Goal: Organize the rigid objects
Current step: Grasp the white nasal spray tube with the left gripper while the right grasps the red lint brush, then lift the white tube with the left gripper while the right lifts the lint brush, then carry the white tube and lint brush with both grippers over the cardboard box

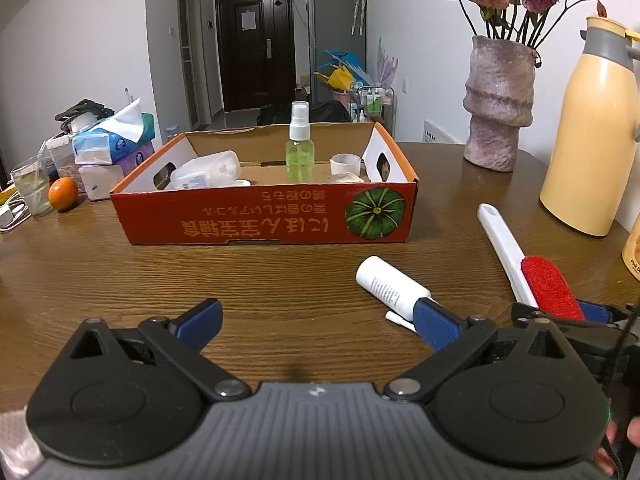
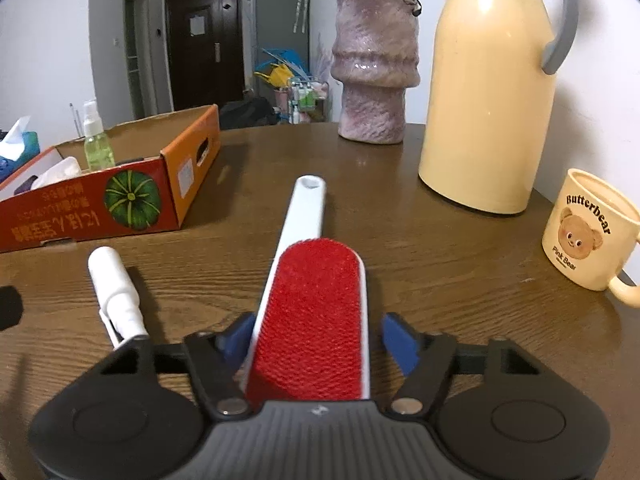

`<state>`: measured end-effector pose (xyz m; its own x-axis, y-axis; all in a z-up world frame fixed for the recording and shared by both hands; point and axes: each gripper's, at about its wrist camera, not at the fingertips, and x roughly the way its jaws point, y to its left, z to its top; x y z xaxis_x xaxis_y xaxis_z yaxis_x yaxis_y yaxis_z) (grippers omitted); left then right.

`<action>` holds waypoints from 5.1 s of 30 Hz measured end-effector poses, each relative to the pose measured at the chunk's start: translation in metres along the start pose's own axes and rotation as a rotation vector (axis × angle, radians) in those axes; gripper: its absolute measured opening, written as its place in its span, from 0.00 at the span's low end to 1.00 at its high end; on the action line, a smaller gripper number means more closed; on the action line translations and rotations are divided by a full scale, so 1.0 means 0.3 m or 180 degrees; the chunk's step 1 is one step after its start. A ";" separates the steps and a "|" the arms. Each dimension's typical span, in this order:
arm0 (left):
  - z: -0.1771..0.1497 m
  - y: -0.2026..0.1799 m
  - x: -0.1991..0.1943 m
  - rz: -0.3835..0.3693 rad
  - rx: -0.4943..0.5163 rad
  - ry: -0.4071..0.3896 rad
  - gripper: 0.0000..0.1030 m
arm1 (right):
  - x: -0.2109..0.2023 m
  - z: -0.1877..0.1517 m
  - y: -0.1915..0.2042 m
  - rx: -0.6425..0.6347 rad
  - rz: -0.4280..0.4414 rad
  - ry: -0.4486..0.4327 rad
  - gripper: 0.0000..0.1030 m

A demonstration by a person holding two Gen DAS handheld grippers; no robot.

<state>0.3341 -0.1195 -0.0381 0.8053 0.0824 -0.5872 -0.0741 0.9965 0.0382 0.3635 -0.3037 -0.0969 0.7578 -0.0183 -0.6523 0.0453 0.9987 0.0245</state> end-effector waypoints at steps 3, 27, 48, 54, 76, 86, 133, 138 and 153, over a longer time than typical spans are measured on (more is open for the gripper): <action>0.002 -0.016 0.014 0.0014 0.0003 0.0017 1.00 | -0.003 -0.003 -0.013 -0.0082 0.0093 -0.0046 0.53; 0.009 -0.033 0.143 -0.0675 0.0512 -0.0008 1.00 | -0.119 -0.034 -0.091 0.0308 0.0136 -0.0521 0.53; 0.032 -0.024 0.244 -0.1656 0.1353 -0.0151 1.00 | -0.220 -0.122 -0.057 0.0609 -0.0454 -0.0738 0.53; 0.047 -0.023 0.286 -0.1812 0.1461 -0.0119 1.00 | -0.214 -0.120 -0.052 0.0663 -0.0523 -0.0719 0.53; 0.049 -0.031 0.339 -0.2008 0.1504 0.0153 1.00 | -0.197 -0.111 -0.046 0.0666 -0.0433 -0.0681 0.53; 0.051 -0.021 0.337 -0.2004 0.1482 0.0100 0.96 | -0.199 -0.110 -0.045 0.0662 -0.0429 -0.0690 0.53; 0.002 0.271 0.079 -0.0909 0.0415 -0.0433 0.96 | -0.299 -0.136 0.167 0.0359 0.0090 -0.1017 0.53; 0.005 0.327 0.050 -0.0784 0.0261 -0.0474 0.96 | -0.312 -0.133 0.213 0.0314 0.0201 -0.1051 0.53; 0.116 0.428 0.048 -0.0384 -0.0074 -0.0646 0.96 | -0.312 -0.018 0.366 0.0081 0.0447 -0.1217 0.53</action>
<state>0.3565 0.0102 -0.0136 0.9108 -0.0342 -0.4115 0.0183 0.9989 -0.0425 0.2942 -0.1920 -0.0372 0.9449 0.0966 -0.3127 -0.0633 0.9913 0.1151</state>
